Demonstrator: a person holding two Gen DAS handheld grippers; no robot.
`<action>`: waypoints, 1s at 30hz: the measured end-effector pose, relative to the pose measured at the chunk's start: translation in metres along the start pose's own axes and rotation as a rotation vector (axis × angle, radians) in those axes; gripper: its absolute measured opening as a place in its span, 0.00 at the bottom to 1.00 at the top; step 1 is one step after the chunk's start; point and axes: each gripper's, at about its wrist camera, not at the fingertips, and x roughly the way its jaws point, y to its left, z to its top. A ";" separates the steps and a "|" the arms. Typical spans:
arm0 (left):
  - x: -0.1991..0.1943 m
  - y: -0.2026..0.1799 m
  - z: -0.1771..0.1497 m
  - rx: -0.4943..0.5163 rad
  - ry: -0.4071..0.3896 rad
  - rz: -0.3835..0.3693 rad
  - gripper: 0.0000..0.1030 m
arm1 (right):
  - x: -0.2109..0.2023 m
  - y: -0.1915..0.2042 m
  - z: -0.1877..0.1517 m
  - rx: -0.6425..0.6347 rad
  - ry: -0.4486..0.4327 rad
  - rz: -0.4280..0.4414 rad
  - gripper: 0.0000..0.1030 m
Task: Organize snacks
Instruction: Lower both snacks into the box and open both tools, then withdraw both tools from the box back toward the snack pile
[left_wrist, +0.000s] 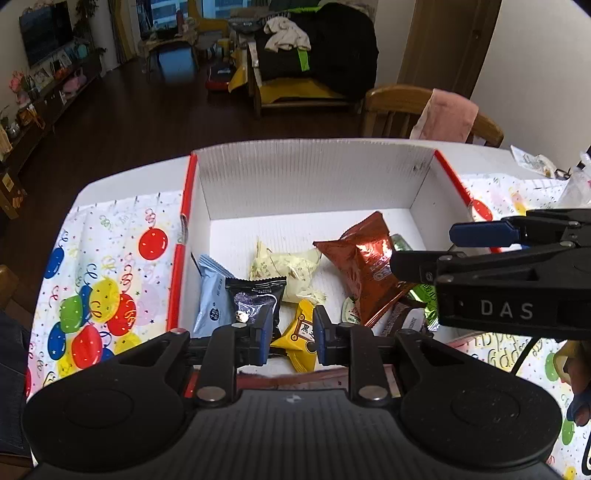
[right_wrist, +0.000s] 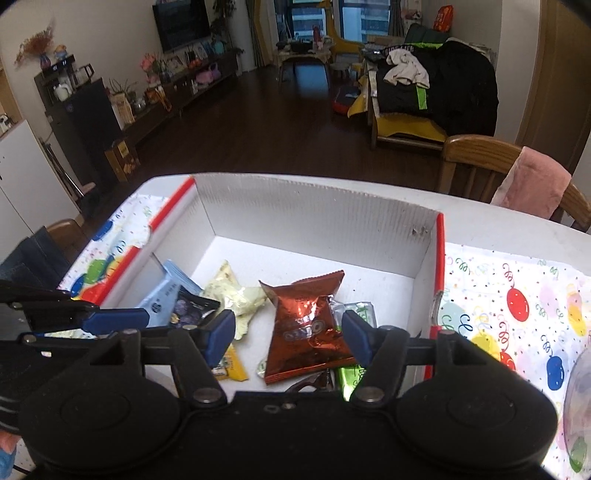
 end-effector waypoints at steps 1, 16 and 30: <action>-0.004 0.000 -0.001 0.001 -0.008 -0.001 0.24 | -0.004 0.002 -0.001 0.001 -0.005 0.003 0.62; -0.064 0.012 -0.022 0.020 -0.095 -0.018 0.33 | -0.058 0.031 -0.017 0.006 -0.090 0.032 0.75; -0.110 0.026 -0.048 0.008 -0.176 -0.029 0.59 | -0.100 0.058 -0.042 -0.006 -0.148 0.060 0.83</action>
